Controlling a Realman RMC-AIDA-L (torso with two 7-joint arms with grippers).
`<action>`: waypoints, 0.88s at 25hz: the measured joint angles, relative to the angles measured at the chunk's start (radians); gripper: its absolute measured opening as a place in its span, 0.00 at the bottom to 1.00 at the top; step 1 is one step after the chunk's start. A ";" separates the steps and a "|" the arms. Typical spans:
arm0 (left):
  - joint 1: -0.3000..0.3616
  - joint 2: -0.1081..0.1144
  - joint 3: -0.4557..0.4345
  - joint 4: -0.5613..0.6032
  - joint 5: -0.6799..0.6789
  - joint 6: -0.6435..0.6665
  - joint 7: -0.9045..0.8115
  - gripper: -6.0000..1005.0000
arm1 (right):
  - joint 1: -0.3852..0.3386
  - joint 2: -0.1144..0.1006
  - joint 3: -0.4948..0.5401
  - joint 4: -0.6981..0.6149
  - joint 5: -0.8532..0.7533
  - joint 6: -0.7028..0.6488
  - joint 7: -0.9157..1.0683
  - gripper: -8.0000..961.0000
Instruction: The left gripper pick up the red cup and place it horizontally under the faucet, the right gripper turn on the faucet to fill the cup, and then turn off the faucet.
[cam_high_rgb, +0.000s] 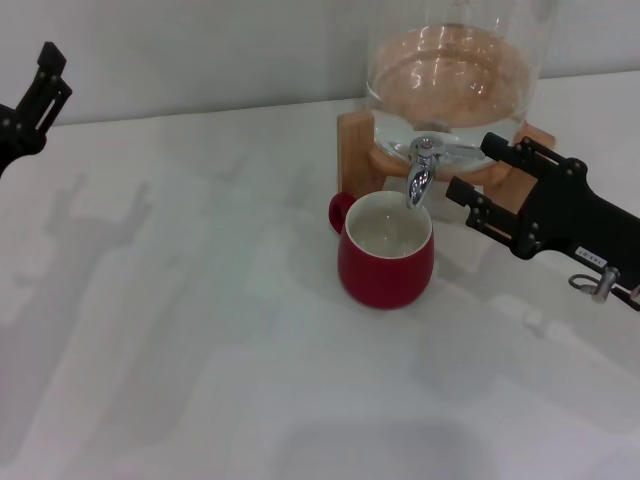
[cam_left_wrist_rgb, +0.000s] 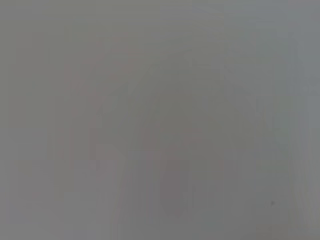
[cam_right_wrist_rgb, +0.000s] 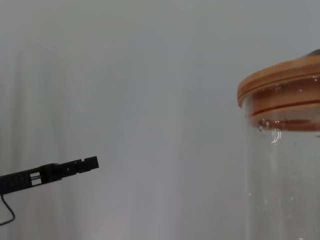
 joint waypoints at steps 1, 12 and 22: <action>0.001 0.000 0.000 0.000 0.000 0.000 0.000 0.89 | 0.000 0.000 0.000 0.000 0.000 0.001 0.000 0.70; 0.004 -0.002 0.002 -0.004 -0.001 0.000 0.000 0.89 | -0.009 -0.008 -0.023 -0.001 -0.001 0.026 0.001 0.70; 0.004 -0.002 0.002 -0.006 -0.001 0.000 0.000 0.89 | -0.010 -0.011 -0.050 -0.001 -0.015 0.034 0.001 0.70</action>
